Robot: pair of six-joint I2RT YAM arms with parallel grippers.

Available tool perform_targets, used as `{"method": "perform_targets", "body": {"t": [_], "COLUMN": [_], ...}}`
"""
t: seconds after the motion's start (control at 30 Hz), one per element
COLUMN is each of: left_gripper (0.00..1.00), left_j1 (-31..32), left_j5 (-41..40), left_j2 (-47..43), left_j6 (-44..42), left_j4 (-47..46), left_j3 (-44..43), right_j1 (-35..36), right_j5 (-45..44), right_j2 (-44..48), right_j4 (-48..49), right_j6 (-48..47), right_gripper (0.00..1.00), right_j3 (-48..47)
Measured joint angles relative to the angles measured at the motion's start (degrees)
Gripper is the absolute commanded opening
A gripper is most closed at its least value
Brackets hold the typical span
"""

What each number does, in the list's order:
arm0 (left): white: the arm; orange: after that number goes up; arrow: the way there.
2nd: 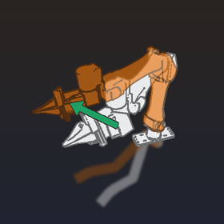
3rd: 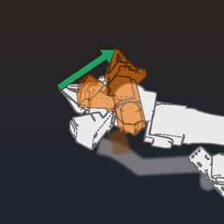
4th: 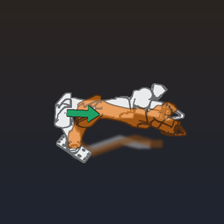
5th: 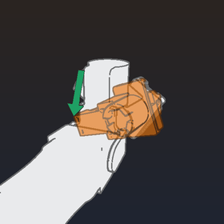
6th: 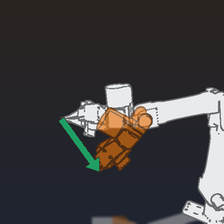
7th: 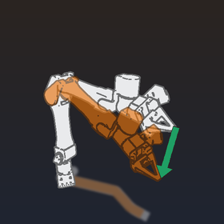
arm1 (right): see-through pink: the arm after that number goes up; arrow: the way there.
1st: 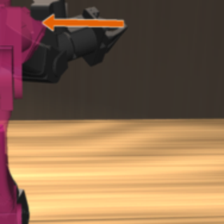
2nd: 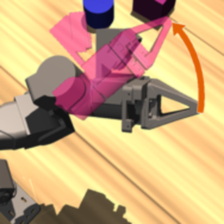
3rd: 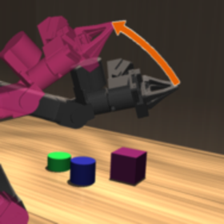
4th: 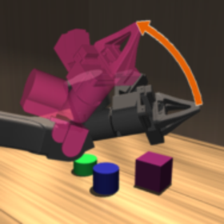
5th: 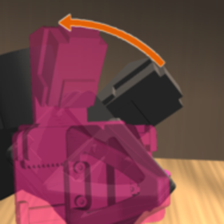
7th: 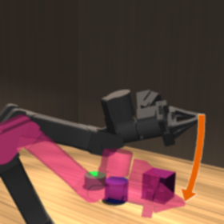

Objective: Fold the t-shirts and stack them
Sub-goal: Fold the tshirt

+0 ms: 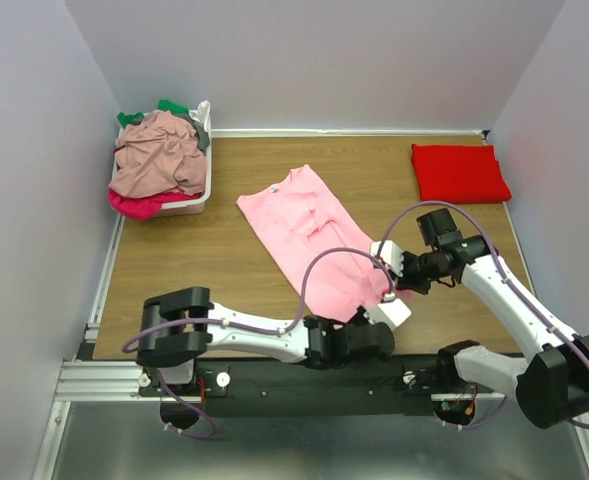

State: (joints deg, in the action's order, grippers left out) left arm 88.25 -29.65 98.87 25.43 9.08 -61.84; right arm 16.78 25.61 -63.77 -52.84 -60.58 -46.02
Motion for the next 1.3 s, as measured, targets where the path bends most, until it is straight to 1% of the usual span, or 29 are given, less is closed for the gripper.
{"method": "perform_targets", "body": {"t": [0.13,0.27,0.43,0.47,0.8,1.3], "left_gripper": [0.00,0.00,0.00,0.00,0.00,0.00], "left_j1": [-4.2,-10.0,-16.1,-16.6,-28.5,-38.6], "left_j5": [3.0,7.1,11.6,11.8,17.9,21.5], "left_j2": [-5.3,-9.1,-9.6,-9.6,-11.1,-11.4], "left_j6": [-3.0,-5.8,-8.7,-9.0,-12.6,-13.3], "left_j4": [-2.0,-4.4,-5.7,-5.8,-7.8,-9.0], "left_j3": [3.1,6.2,7.6,7.7,8.1,9.6], "right_j1": [0.0,0.0,0.0,0.0,0.0,0.2], "right_j5": [1.2,2.1,2.6,2.7,4.5,8.4], "right_j2": [-3.0,-6.6,-11.6,-13.0,-28.3,-44.9], "right_j4": [0.0,0.1,0.3,0.3,0.9,1.7], "right_j6": [0.9,1.6,1.9,1.9,2.1,5.2], "right_gripper": [0.00,0.00,0.00,0.00,0.00,0.01], "right_j3": [-3.7,-7.8,-12.8,-14.1,-26.2,-43.8]}}
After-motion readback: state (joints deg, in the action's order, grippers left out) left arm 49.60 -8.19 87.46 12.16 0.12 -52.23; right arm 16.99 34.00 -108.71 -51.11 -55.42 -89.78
